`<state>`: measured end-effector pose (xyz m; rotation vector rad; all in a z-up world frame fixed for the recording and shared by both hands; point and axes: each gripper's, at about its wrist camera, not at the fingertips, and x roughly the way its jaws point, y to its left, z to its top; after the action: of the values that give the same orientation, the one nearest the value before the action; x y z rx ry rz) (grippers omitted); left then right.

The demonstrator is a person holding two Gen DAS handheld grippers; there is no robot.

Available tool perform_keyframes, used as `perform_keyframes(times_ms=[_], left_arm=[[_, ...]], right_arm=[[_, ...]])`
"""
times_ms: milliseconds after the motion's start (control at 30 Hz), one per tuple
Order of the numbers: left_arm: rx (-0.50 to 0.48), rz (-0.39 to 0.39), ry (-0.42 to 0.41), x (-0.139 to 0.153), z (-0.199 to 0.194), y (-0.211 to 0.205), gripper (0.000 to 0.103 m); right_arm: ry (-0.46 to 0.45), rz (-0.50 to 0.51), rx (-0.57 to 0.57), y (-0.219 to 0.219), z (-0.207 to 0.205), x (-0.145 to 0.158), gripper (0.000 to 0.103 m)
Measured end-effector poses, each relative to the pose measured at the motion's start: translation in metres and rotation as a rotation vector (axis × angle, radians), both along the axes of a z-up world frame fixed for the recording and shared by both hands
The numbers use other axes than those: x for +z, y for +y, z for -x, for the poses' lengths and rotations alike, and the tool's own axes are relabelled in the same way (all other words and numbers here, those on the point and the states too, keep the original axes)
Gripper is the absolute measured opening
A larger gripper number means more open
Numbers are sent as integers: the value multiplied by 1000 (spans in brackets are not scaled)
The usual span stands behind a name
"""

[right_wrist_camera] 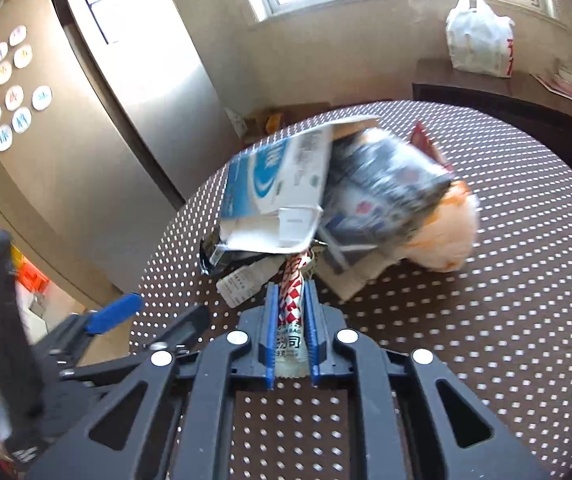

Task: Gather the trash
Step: 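Grasp the white bottle with the left gripper while the right gripper grasps a striped wrapper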

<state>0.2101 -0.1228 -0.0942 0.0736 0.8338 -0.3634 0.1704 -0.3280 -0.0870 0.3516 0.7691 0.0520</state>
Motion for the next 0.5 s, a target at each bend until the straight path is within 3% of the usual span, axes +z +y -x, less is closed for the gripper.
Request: perform_keyframes(times_ms=[133, 300, 367, 400, 433, 500], left_arm=[[-46, -6, 8, -4, -4, -18, 86], [-102, -33, -33, -9, -9, -37, 84], [-115, -42, -21, -13, -14, -41, 63], [-112, -55, -7, -16, -17, -43, 42], [-102, -72, 8, -18, -19, -43, 31], [-95, -75, 18, -20, -19, -41, 31]], right_arm=[[-38, 0, -60, -20, 19, 14, 13], [-20, -10, -125, -44, 25, 11, 13], [-9, -18, -141, -52, 25, 7, 13], [-5, -21, -147, -55, 21, 7, 13], [-5, -23, -151, -57, 21, 7, 13], [-10, -27, -154, -57, 24, 9, 13]])
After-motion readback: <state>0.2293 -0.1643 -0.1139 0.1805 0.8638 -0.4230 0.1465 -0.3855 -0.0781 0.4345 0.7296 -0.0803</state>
